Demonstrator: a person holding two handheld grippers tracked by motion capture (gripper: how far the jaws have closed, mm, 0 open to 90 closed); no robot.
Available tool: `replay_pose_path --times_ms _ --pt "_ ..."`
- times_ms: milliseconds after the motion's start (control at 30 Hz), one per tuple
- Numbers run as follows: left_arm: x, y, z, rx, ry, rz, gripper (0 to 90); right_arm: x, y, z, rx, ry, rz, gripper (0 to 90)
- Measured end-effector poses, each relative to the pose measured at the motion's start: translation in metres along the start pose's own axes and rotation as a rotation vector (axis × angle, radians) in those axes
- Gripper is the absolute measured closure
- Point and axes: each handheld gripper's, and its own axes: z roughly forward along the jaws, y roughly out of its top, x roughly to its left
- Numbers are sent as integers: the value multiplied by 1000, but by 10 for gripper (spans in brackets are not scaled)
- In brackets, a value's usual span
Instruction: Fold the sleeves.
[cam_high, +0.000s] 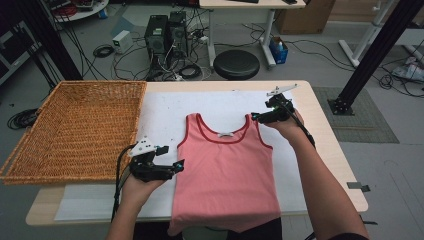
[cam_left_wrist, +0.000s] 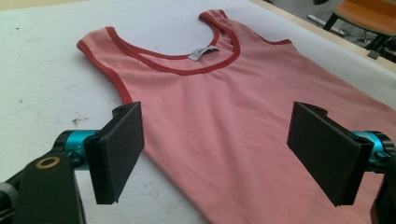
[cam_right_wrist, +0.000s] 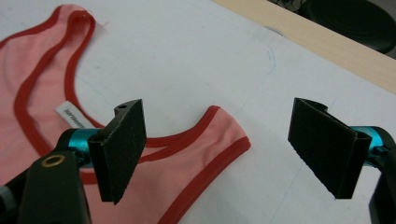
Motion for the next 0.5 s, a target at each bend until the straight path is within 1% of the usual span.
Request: replay_pose_path --times_ms 133,200,233,300,333,367,400,500 --pt "-1 -2 -9 -23 4 -10 189 -4 1 14 16 -22 7 186" --pt "-1 -4 -11 -20 3 -19 189 -6 -1 21 26 -26 6 186" --pt "-1 -5 -12 -17 5 -19 189 -8 -2 26 43 -31 12 186" --pt "-1 -5 -13 -6 17 -16 189 -10 -4 33 53 -32 21 186" --pt "-1 -5 -13 -6 17 -16 189 -10 -4 33 53 -32 21 186" --pt "-1 -4 -16 -12 23 -16 189 -11 -5 37 59 -31 27 187" --pt "-1 -4 -17 -10 26 -14 189 -12 -9 47 90 -32 26 211" --pt "0 -3 -19 -8 36 -16 189 -11 -13 56 120 -40 -7 345"
